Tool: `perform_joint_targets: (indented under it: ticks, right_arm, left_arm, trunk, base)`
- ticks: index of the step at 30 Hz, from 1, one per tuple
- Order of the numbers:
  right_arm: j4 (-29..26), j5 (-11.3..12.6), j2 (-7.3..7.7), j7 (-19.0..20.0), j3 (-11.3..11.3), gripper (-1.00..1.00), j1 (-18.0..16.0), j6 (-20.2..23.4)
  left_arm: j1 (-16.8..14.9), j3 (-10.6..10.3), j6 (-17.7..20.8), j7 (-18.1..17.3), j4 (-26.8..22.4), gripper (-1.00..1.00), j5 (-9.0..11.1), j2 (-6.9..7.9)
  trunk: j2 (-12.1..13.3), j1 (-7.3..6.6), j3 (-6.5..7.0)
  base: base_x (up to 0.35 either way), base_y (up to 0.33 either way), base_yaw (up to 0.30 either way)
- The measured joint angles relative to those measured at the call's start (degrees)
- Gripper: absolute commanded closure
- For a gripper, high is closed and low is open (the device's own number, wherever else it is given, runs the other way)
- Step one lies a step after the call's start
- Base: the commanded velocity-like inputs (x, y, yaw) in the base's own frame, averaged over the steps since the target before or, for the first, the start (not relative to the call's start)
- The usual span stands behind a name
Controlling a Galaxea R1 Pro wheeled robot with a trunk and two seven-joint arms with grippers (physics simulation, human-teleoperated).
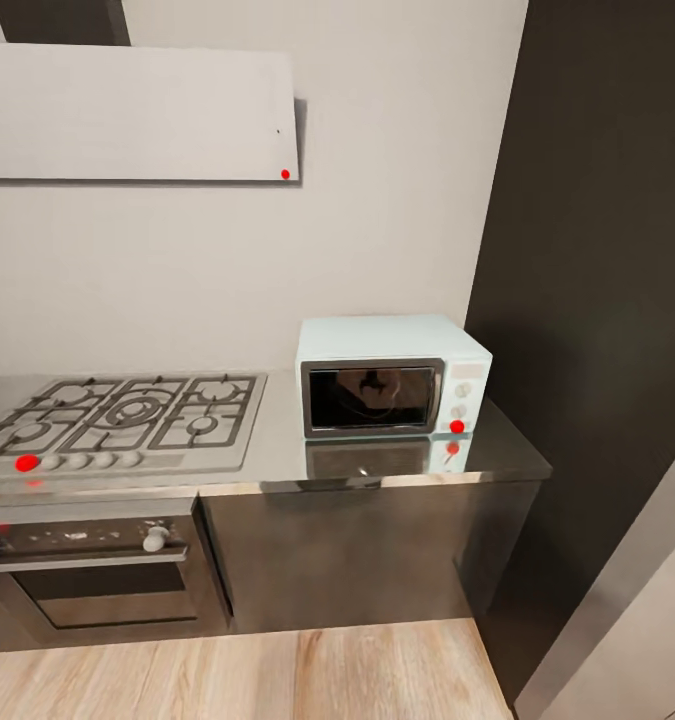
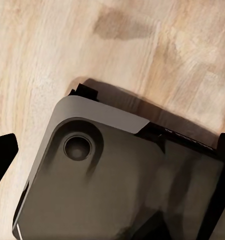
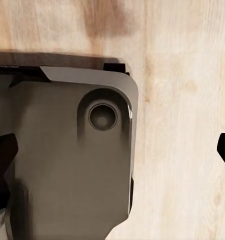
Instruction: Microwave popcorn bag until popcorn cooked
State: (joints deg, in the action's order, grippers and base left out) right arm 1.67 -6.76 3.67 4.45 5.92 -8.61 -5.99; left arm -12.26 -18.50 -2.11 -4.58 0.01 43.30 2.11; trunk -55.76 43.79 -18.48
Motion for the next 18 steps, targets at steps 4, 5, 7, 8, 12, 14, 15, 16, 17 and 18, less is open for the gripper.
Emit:
perform_joint_targets:
  ticks: [4, 5, 7, 8, 12, 14, 15, 16, 17, 18]
  right_arm:
    - [0.00, -0.03, 0.05, 0.08, 0.00, -1.00, -0.01, 0.12]
    - [0.00, -0.03, 0.07, 0.08, 0.00, -1.00, -0.01, 0.12]
    - [0.00, -0.04, 0.05, 0.07, 0.00, -1.00, 0.01, 0.20]
    - [0.00, -0.04, 0.02, 0.07, 0.00, -1.00, 0.02, 0.23]
    - [0.00, -0.04, 0.00, 0.06, -0.01, -1.00, 0.00, 0.42]
    - [0.00, 0.04, -0.01, 0.00, 0.00, -1.00, 0.00, 0.43]
    - [0.00, 0.05, -0.01, -0.01, 0.00, -1.00, -0.01, 0.43]
    - [0.00, 0.05, -0.01, -0.01, 0.00, -1.00, -0.01, 0.44]
    - [0.00, 0.05, 0.04, -0.02, 0.00, -1.00, -0.02, 0.40]
    - [0.00, 0.05, 0.02, -0.01, 0.01, -1.00, -0.02, 0.39]
  left_arm:
    - [0.00, 0.00, 0.00, 0.06, 0.00, -1.00, 0.00, 0.00]
    - [0.00, 0.00, 0.00, 0.07, 0.00, -1.00, 0.00, -0.01]
    - [0.00, 0.00, 0.01, 0.07, -0.01, -1.00, 0.00, -0.06]
    - [0.00, 0.00, 0.02, 0.06, -0.01, -1.00, 0.00, -0.07]
    - [0.00, 0.00, 0.02, 0.08, -0.01, -1.00, 0.00, -0.07]
    - [0.00, 0.07, 0.02, 0.08, -0.01, -1.00, 0.00, -0.06]
    - [0.00, 0.08, 0.02, 0.08, -0.01, -1.00, 0.00, -0.05]
    - [0.00, 0.07, 0.02, 0.08, -0.01, -1.00, 0.00, -0.05]
    - [0.01, 0.07, 0.02, 0.09, -0.02, -1.00, 0.00, -0.02]
    - [0.01, 0.08, 0.01, 0.09, -0.02, -1.00, 0.02, -0.01]
  trunk:
    - [0.00, 0.00, 0.00]
    - [0.00, 0.00, 0.00]
    - [0.00, 0.00, 0.00]
    - [0.00, 0.00, 0.00]
    - [0.00, 0.00, 0.00]
    - [0.00, 0.00, 0.00]
    - [0.00, 0.00, 0.00]
    - [0.00, 0.00, 0.00]
    - [0.00, 0.00, 0.00]
    - [0.00, 0.00, 0.00]
  base:
    - [0.000, -0.006, 0.000]
    - [0.000, -0.103, 0.000]
    - [0.000, -0.157, 0.000]
    - [0.000, -0.195, 0.000]
    - [0.000, -0.207, 0.000]
    - [0.000, -0.209, 0.000]
    - [0.000, -0.203, 0.018]
    - [0.000, -0.162, 0.127]
    - [0.000, -0.086, 0.195]
    - [0.000, -0.055, 0.221]
